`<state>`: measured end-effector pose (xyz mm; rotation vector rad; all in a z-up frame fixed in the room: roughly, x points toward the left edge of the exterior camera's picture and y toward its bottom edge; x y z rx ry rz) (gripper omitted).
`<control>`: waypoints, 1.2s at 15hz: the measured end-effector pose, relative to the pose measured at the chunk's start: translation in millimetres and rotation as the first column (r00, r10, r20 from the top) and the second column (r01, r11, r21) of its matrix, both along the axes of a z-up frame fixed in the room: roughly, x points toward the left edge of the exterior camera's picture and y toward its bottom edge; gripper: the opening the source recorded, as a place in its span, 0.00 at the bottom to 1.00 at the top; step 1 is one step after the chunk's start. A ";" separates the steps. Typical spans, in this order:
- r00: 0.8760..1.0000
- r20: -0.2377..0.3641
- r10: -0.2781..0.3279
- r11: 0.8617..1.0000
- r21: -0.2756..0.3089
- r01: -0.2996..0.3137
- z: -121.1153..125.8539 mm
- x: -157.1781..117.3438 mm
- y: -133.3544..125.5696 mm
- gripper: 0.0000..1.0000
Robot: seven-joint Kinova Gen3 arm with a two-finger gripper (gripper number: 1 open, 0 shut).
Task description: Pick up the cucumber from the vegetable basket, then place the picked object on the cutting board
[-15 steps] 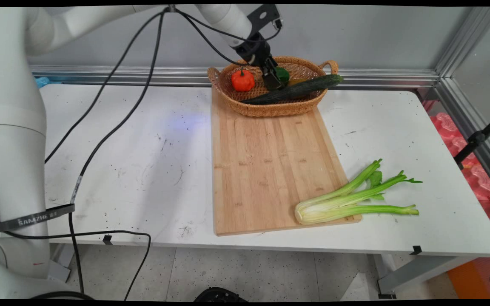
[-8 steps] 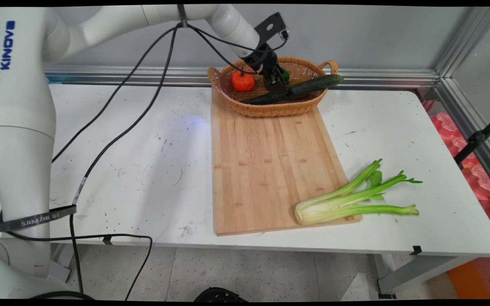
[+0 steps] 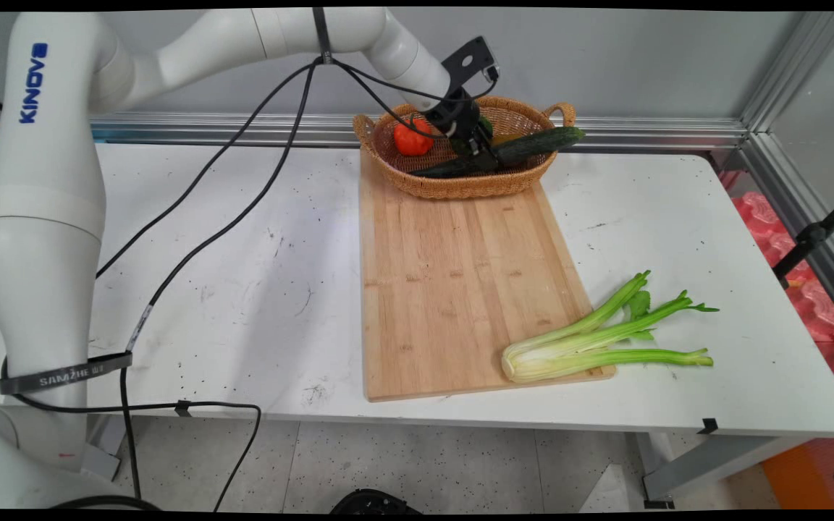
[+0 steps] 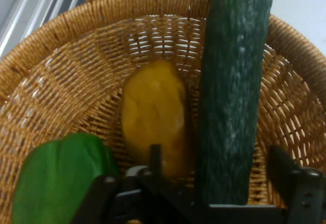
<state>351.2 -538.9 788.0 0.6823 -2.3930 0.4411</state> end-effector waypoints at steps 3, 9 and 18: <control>1.000 -0.001 -0.003 1.000 0.009 0.003 -7.1 -2.0 0.5 0.00; 1.000 -0.001 -0.011 1.000 0.010 0.011 -10.1 -3.8 0.5 0.00; 0.999 -0.045 -0.001 0.999 -0.048 -0.001 59.8 -26.7 6.0 0.00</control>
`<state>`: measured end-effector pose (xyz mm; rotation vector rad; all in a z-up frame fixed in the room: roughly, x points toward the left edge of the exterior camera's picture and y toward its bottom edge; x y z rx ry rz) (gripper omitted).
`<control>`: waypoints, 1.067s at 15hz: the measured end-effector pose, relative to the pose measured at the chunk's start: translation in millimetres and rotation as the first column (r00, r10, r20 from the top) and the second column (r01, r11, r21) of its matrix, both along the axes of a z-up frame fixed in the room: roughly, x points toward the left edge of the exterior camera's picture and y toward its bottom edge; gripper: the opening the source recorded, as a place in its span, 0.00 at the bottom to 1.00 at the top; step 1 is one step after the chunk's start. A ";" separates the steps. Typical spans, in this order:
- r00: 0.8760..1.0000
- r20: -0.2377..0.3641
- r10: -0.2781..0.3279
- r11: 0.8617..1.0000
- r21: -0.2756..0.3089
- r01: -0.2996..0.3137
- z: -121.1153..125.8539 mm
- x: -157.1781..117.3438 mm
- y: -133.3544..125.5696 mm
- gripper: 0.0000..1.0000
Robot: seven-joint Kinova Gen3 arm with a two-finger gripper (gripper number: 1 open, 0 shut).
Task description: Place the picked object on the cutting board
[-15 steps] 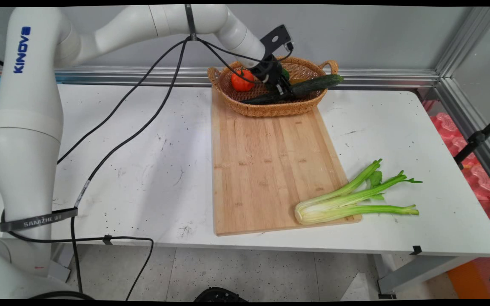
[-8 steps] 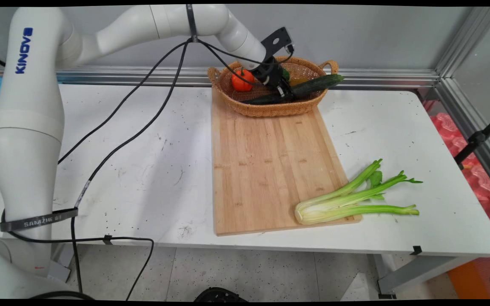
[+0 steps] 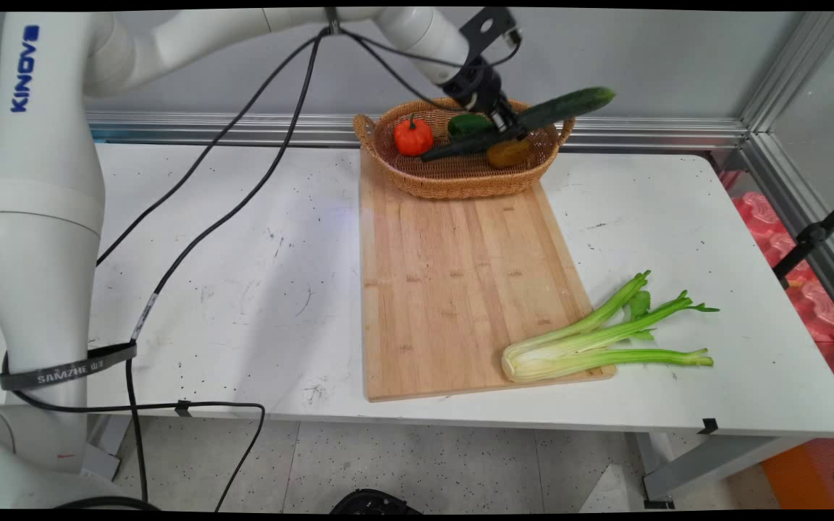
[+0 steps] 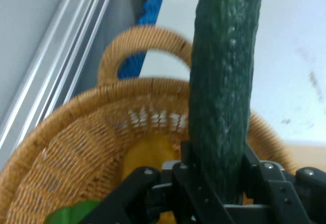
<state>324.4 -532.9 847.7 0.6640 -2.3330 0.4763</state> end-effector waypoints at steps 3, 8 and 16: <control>1.000 -0.018 -0.006 1.000 0.001 0.006 24.2 -14.4 9.6 0.00; 0.999 -0.050 -0.002 0.999 0.050 0.005 64.9 -45.6 39.6 0.00; 0.999 -0.042 -0.016 0.982 0.186 0.023 81.5 -75.9 118.8 0.00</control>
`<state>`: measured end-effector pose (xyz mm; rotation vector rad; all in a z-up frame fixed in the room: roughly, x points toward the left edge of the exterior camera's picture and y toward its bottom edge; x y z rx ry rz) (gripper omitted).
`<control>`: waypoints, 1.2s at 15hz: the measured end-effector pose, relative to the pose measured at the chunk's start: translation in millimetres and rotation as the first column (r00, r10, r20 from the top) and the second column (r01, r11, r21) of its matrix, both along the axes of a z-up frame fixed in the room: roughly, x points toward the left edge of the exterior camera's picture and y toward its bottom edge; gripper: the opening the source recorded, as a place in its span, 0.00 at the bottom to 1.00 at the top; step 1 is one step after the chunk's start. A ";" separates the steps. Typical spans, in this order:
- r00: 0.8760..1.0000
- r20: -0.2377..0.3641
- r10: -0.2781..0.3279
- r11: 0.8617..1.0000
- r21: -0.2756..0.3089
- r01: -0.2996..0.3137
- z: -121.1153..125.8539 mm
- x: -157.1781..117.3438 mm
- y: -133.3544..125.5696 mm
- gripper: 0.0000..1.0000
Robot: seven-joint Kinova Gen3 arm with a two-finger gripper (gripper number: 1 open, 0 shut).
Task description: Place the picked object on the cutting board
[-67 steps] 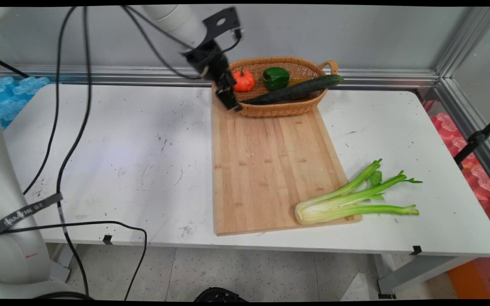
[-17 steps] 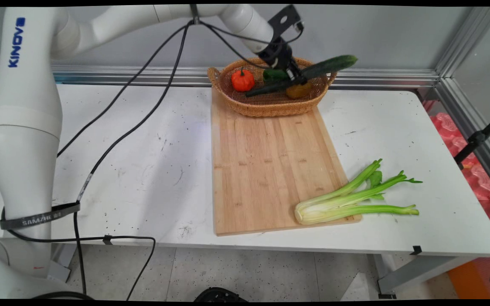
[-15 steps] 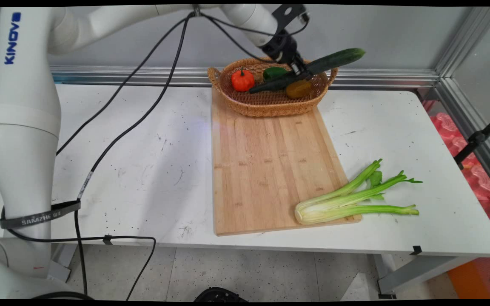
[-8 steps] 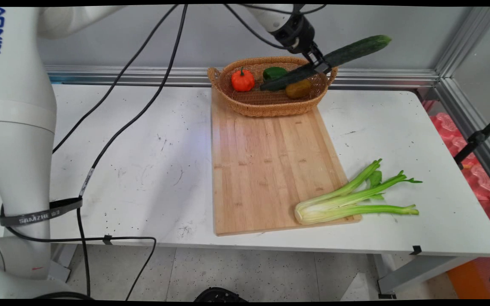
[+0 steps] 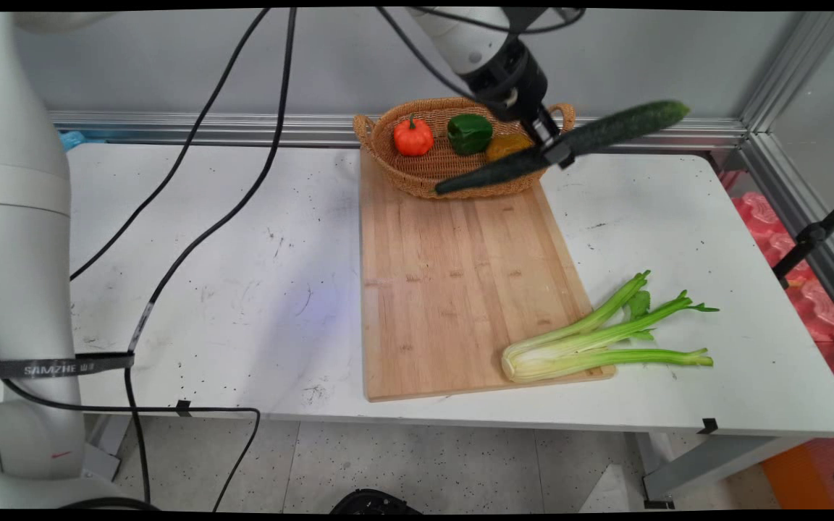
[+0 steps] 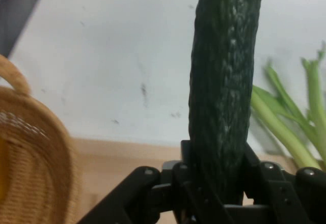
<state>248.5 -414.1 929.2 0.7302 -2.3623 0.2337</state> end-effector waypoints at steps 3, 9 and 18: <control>1.000 0.021 -0.002 1.000 0.028 0.002 -7.4 -1.8 23.0 0.00; 0.997 0.080 -0.001 0.998 0.058 -0.004 -38.8 -0.2 59.1 0.00; 0.992 0.129 0.010 0.994 0.102 -0.024 -85.7 3.8 91.9 0.00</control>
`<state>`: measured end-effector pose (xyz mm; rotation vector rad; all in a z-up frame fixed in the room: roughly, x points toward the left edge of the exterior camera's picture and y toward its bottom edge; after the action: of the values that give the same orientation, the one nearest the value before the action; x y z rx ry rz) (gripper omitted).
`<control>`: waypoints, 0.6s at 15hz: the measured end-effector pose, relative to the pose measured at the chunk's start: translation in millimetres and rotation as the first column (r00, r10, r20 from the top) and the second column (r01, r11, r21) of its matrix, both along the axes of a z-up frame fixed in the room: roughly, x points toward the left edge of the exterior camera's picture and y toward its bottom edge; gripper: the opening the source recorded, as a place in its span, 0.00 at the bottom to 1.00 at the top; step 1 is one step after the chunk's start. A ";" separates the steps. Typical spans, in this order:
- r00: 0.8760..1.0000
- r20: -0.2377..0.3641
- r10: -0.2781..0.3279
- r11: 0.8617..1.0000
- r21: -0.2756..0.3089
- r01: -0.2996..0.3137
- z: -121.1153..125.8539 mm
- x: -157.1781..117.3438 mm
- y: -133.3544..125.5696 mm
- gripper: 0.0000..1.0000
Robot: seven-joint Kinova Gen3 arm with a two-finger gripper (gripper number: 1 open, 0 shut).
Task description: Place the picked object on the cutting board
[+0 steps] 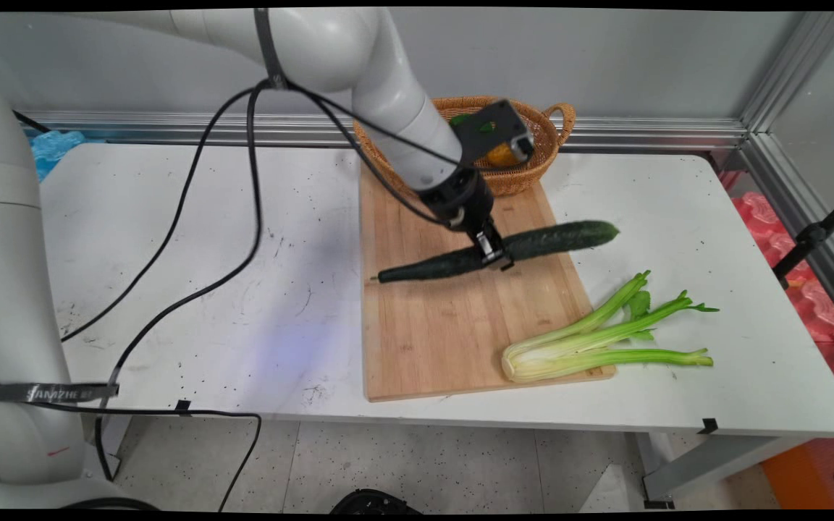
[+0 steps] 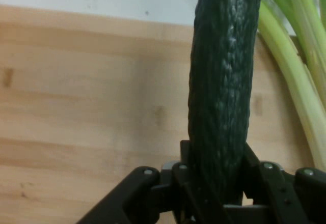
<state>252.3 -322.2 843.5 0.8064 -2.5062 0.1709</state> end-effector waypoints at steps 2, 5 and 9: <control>1.000 0.000 0.003 1.000 0.014 -0.003 -10.0 -2.5 7.0 0.00; 1.000 -0.003 0.011 0.999 0.031 -0.011 -21.5 -6.3 15.1 0.00; 1.000 -0.006 0.020 0.999 0.045 -0.020 -31.9 -10.2 21.1 0.00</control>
<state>242.1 -301.0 811.6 0.8489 -2.5046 0.1189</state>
